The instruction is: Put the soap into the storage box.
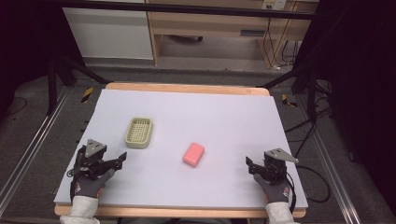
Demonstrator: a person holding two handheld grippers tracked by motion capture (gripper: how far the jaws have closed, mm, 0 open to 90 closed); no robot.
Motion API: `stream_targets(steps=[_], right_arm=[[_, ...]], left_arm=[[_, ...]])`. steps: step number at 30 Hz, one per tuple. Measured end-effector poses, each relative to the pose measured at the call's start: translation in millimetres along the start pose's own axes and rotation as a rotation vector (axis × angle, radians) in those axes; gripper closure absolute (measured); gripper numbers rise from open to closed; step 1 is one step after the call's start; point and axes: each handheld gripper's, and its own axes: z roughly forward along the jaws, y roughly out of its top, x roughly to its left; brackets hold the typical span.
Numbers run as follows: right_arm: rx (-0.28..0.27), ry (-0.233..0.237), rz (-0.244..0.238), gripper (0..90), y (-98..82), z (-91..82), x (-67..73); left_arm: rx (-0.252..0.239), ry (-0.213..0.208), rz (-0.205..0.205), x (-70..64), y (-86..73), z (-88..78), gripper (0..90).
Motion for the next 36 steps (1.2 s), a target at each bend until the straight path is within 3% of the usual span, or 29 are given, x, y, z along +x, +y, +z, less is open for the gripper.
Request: stream_targets(steps=[20,36], right_arm=[[0.003,-0.016,-0.021,23.0,-0.5,1.4,1.3],[0.011,-0.025,-0.026,23.0,-0.2,1.4,3.0]], left_arm=[[-0.015,-0.059,0.03,-23.4,20.4,-1.9,18.4],[-0.016,-0.09,0.111,-53.1,45.5,5.7,20.6]])
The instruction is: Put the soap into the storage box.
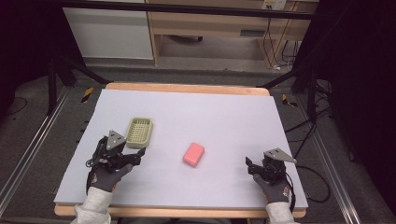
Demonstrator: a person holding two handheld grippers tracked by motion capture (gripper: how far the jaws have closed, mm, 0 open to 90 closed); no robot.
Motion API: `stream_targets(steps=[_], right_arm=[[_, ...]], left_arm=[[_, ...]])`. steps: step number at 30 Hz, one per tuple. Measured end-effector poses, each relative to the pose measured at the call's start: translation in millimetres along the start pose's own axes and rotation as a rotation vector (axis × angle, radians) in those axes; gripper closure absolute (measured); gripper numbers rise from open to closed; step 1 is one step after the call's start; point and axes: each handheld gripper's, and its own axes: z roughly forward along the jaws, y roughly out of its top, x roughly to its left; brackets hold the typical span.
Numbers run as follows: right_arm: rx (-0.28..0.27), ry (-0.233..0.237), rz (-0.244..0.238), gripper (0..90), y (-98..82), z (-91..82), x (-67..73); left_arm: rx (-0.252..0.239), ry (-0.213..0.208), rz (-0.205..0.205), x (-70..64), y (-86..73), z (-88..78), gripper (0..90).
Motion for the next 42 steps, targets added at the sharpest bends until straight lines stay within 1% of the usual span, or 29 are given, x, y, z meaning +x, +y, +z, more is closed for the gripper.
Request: stream_targets(steps=[2,3,7,8,12,13,14,18,25,27,31,33,38,40,41,42], right_arm=[[-0.001,0.001,-0.004,23.0,0.2,0.0,0.1],[-0.001,0.001,-0.004,23.0,0.2,0.0,0.1],[-0.001,0.001,-0.007,23.0,0.1,0.2,0.7],[-0.002,-0.001,-0.009,23.0,0.2,0.2,0.6],[-0.002,-0.003,-0.007,23.0,0.2,0.4,0.6],[-0.002,-0.003,-0.007,23.0,0.2,0.4,0.6],[-0.001,-0.004,-0.009,23.0,0.1,0.9,0.7],[-0.004,-0.006,-0.008,23.0,0.3,0.9,1.0],[-0.004,-0.005,-0.006,23.0,0.3,1.2,1.1],[-0.006,-0.008,-0.006,23.0,0.4,1.1,1.2],[-0.006,-0.009,-0.006,23.0,0.4,1.1,1.1],[-0.006,-0.008,-0.007,23.0,0.3,1.3,1.4],[-0.005,-0.008,-0.008,23.0,0.6,1.4,1.7],[-0.003,-0.009,-0.009,23.0,0.6,1.7,1.8],[-0.003,-0.01,-0.01,23.0,0.5,1.8,1.9],[-0.002,-0.009,-0.011,23.0,0.5,1.8,1.8]], left_arm=[[0.001,-0.003,0.012,-3.8,3.2,0.9,20.7],[0.001,-0.003,0.012,-3.8,3.2,0.9,20.8],[-0.003,-0.016,0.034,-13.5,12.3,3.6,21.1],[-0.006,-0.019,0.032,-15.4,13.3,4.2,21.1],[-0.003,-0.025,0.046,-22.1,18.6,8.2,21.2],[-0.003,-0.025,0.046,-22.1,18.6,8.2,21.2],[-0.004,-0.03,0.044,-25.8,21.0,11.2,21.2],[0.003,-0.033,0.059,-32.2,24.6,16.4,21.2],[0.016,-0.041,0.067,-40.1,28.9,23.3,21.2],[0.023,-0.051,0.074,-43.9,30.8,26.7,21.2],[0.025,-0.058,0.075,-47.8,31.8,30.3,21.4],[0.036,-0.066,0.083,-51.6,32.7,34.1,21.3],[0.036,-0.074,0.083,-56.6,34.5,38.2,21.4],[0.043,-0.084,0.089,-61.0,36.1,41.5,21.6],[0.047,-0.083,0.098,-62.7,37.0,42.9,21.6],[0.048,-0.083,0.097,-64.0,37.5,43.7,21.7]])
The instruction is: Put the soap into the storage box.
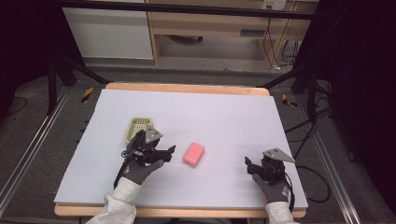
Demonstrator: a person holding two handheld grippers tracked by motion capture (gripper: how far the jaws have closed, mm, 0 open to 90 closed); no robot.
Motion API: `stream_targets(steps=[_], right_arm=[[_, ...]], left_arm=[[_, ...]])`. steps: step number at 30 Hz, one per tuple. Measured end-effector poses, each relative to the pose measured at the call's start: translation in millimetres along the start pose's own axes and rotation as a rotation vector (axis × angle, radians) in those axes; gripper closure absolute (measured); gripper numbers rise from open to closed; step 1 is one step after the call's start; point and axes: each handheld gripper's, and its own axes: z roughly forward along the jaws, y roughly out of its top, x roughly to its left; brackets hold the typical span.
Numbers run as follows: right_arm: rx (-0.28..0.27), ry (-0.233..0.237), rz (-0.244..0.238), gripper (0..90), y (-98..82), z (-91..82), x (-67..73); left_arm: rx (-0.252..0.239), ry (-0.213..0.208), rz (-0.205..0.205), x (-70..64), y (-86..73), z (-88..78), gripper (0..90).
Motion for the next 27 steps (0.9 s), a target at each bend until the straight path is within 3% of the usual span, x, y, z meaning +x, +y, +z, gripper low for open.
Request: stream_targets(steps=[16,27], right_arm=[[-0.002,0.001,0.0,23.1,0.6,-0.3,0.3],[0.0,0.002,-0.001,23.1,0.5,0.0,0.6]], left_arm=[[0.03,-0.029,0.046,-23.3,11.4,19.5,21.6],[0.057,-0.037,0.05,-31.4,13.6,31.9,19.8]])
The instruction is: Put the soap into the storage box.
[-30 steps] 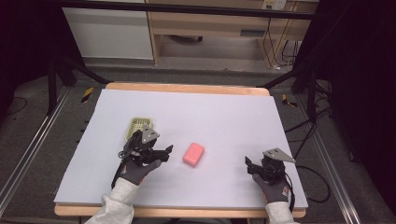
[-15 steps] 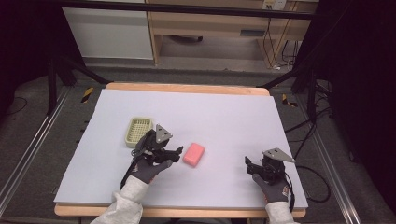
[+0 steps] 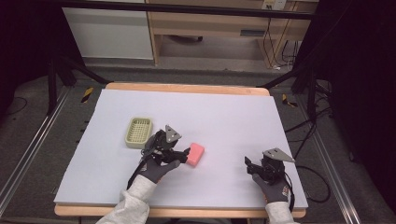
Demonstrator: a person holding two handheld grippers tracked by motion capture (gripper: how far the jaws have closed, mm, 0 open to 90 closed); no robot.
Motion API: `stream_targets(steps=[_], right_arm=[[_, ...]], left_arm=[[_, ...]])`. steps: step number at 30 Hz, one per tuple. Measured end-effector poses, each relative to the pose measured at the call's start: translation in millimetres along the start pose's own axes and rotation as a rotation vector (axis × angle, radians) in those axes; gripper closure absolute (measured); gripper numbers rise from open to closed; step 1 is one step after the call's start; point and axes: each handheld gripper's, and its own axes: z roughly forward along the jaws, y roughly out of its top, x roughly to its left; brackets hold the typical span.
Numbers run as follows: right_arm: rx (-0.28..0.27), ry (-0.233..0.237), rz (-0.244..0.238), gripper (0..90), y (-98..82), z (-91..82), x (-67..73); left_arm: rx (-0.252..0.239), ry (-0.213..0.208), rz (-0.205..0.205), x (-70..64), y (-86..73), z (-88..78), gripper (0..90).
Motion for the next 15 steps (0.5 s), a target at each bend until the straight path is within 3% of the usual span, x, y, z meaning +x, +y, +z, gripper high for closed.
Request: stream_targets(steps=[15], right_arm=[[0.007,0.011,0.0,23.3,0.1,1.2,1.0]], left_arm=[[0.046,-0.016,0.016,-10.9,5.1,20.4,17.8]])
